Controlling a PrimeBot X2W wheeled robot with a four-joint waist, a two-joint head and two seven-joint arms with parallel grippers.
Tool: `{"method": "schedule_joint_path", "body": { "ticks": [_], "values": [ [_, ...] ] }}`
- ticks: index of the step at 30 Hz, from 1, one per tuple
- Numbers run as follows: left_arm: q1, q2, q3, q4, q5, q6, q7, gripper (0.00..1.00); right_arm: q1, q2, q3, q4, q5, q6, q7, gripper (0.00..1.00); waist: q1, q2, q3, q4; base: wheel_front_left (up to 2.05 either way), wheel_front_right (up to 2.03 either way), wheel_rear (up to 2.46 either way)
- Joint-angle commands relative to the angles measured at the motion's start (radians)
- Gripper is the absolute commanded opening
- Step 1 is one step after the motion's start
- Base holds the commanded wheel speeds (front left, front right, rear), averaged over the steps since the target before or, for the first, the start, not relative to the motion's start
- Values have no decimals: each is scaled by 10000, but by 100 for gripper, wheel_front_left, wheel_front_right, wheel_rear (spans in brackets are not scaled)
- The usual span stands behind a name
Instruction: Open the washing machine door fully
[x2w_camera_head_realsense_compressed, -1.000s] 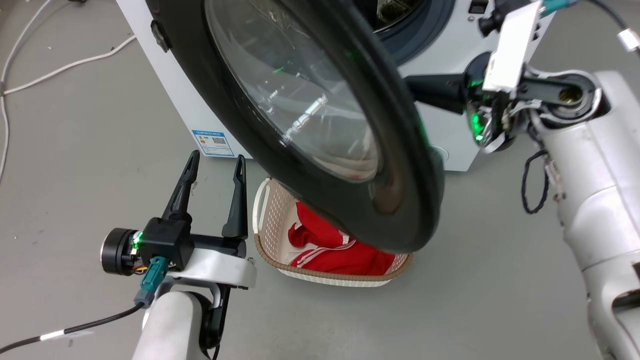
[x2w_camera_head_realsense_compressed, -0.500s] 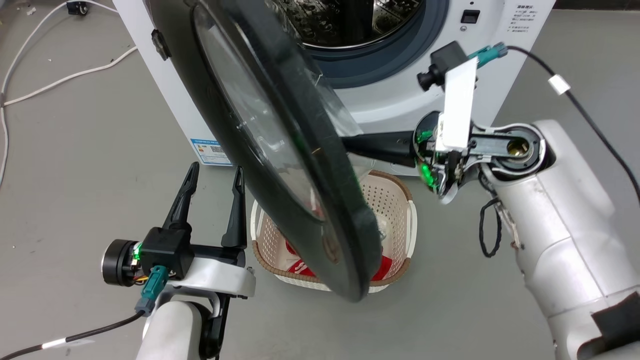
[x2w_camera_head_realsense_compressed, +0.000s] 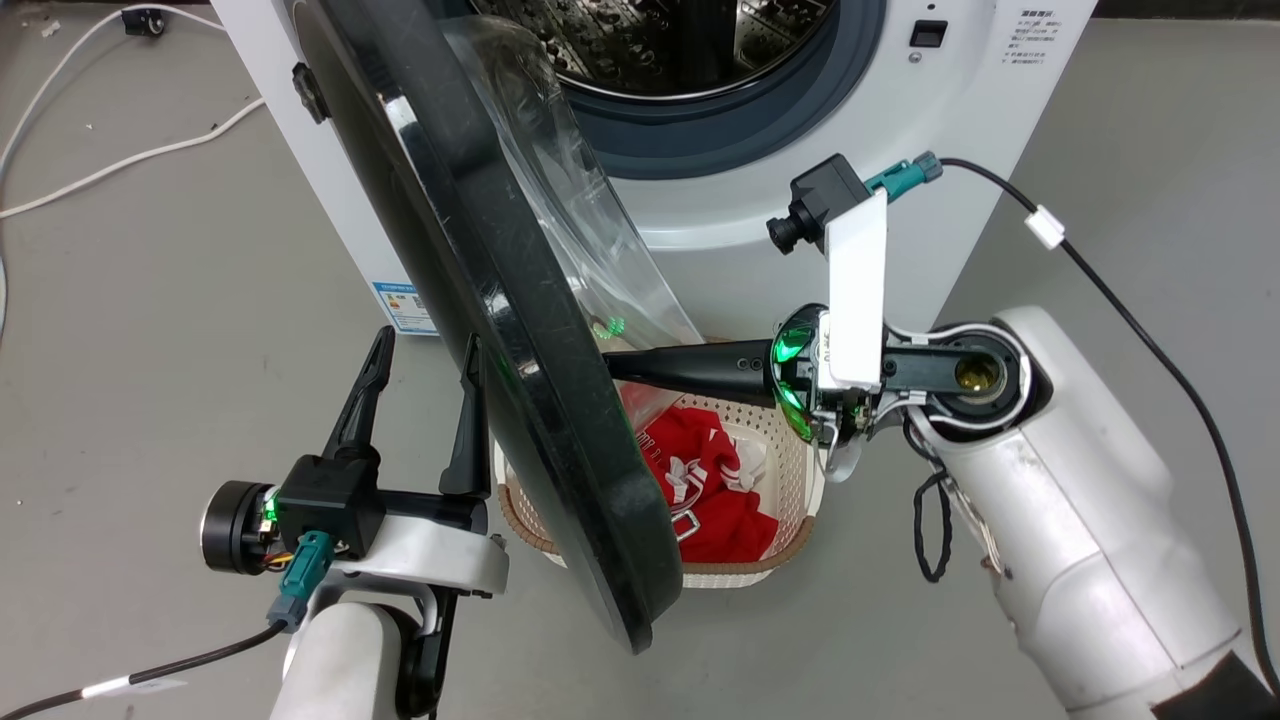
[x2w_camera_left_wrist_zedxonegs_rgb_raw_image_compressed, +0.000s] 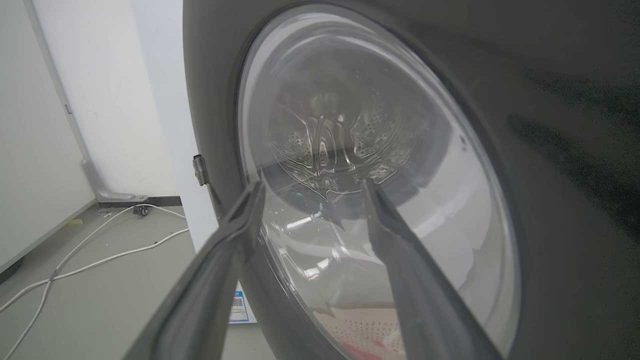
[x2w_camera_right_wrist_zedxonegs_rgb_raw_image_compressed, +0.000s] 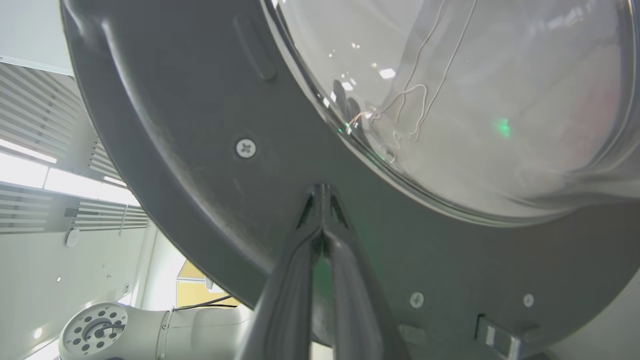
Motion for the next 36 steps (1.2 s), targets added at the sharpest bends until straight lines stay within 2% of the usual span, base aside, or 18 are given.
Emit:
{"method": "schedule_joint_path", "body": {
  "ticks": [1, 8, 13, 14, 16, 17, 18, 26, 36],
  "values": [
    [38, -10, 7, 15, -19, 27, -26, 100, 233, 85, 58, -188, 81, 0, -150, 0, 1, 0, -33, -8, 0, 0, 0],
    [175, -10, 99, 72, -64, 78, -26, 100, 1230, 51, -339, -1120, 96, 0, -1906, 0, 1, 0, -264, -134, 0, 0, 0],
    [305, -8, 212, 104, -50, 90, -26, 100, 2148, -22, -1235, -1663, 136, 0, -3574, 0, 1, 0, -507, -252, 0, 0, 0],
    [338, -8, 253, 103, -34, 83, -26, 100, 2359, -26, -1451, -1713, 106, 0, -3975, 11, 1, 0, -554, -283, 0, 0, 0],
    [410, -11, 307, 96, 13, 68, -26, 100, 2756, -77, -1728, -1890, -8, 0, -4603, 42, 1, 0, -617, -335, 0, 0, 0],
    [465, -8, 327, 103, 37, 53, -26, 100, 2985, -86, -1870, -2008, -28, 0, -4899, 92, 1, 0, -659, -360, 0, 0, 0],
    [508, -8, 349, 106, 66, 37, -26, 100, 3223, -78, -1991, -2128, -3, 0, -5136, 100, 1, 0, -696, -383, 0, 0, 0],
    [950, -8, 470, 185, 70, 13, -26, 100, 5269, -127, -2641, -3250, -968, 0, -7440, 100, 1, 0, -1124, -475, 0, 0, 0],
    [1506, -8, 469, 265, 99, 1, -26, 100, 7135, -102, -2940, -3593, -3741, 0, -10580, 100, 1, 0, -1663, -460, 0, 0, 0]
  ]
}}
